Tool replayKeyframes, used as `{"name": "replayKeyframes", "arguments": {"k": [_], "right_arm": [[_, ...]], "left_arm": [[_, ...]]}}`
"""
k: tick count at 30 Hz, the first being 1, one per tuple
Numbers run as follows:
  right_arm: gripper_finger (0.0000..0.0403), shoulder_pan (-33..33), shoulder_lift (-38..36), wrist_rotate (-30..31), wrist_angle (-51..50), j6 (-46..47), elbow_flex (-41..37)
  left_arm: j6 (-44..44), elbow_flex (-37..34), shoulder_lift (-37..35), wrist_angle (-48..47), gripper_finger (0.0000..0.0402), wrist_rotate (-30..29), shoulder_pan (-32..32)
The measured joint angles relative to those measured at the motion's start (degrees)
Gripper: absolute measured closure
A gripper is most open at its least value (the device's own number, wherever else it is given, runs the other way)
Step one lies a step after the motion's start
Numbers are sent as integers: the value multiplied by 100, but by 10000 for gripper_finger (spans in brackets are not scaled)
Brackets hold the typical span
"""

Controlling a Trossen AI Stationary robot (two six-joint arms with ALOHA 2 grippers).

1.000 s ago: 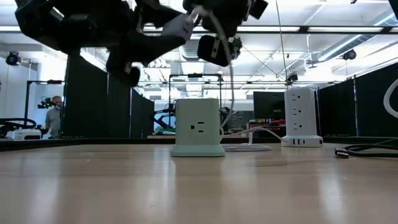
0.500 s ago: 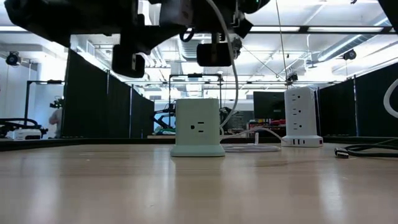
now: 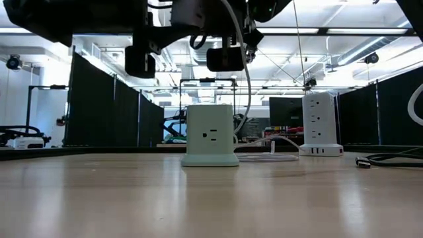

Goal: Insert USB
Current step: Insert the blue charger cable into the white charger adapter

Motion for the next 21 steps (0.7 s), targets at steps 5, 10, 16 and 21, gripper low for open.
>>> {"name": "replayKeyframes", "arguments": {"k": [5,10,16,21], "right_arm": [[388,-10,0,-128,-9,-132,0],[388,-37,0,-135,-10,-246,0],[388,-30,0,-167,-20,-332,0],[388,28,22,-127,-4,-429,0]], "left_arm": [[-6,0,-115,-10,207,-4,-72],[-27,0,-231,-52,207,5,-209],[-72,-2,-262,-173,207,400,-251],[-254,3,-260,-177,207,457,-245]]}}
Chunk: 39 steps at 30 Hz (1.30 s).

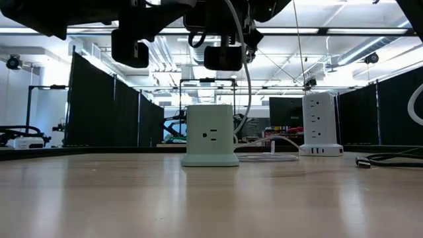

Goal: Insert USB
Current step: Insert the blue charger cable into the white charger adapter

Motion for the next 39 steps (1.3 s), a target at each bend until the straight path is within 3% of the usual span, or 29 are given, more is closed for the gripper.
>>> {"name": "replayKeyframes", "arguments": {"k": [39], "right_arm": [[388,100,7,160,387,427,0]], "left_arm": [[-96,17,0,-20,207,258,81]]}}
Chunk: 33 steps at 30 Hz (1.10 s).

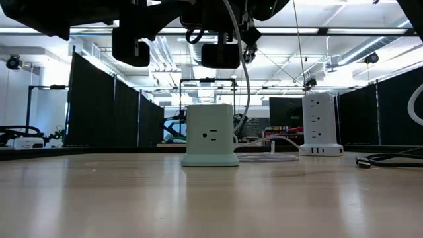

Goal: Insert USB
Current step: Insert the blue charger cable into the white charger adapter

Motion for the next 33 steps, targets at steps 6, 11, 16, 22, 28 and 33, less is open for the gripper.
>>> {"name": "replayKeyframes", "arguments": {"k": [6,11,16,22,28,33], "right_arm": [[388,19,11,10,22,-20,0],[388,41,11,10,42,25,0],[388,50,11,12,64,66,0],[388,47,11,7,72,72,0],[388,41,11,40,118,101,0],[388,34,11,-9,287,392,0]], "left_arm": [[42,0,2,-7,207,37,20],[88,0,4,13,207,34,20],[244,0,4,22,207,35,18],[487,0,4,38,207,28,2],[923,0,13,109,207,8,-2],[927,0,13,151,207,38,-9]]}}
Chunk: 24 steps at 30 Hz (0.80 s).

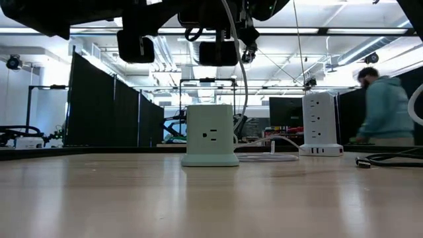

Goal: Insert USB
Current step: Insert the blue charger cable into the white charger adapter

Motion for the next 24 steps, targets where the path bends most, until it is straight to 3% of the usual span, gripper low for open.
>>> {"name": "replayKeyframes", "arguments": {"k": [24], "right_arm": [[388,-21,0,32,394,203,0]], "left_arm": [[56,0,-13,47,207,348,-20]]}}
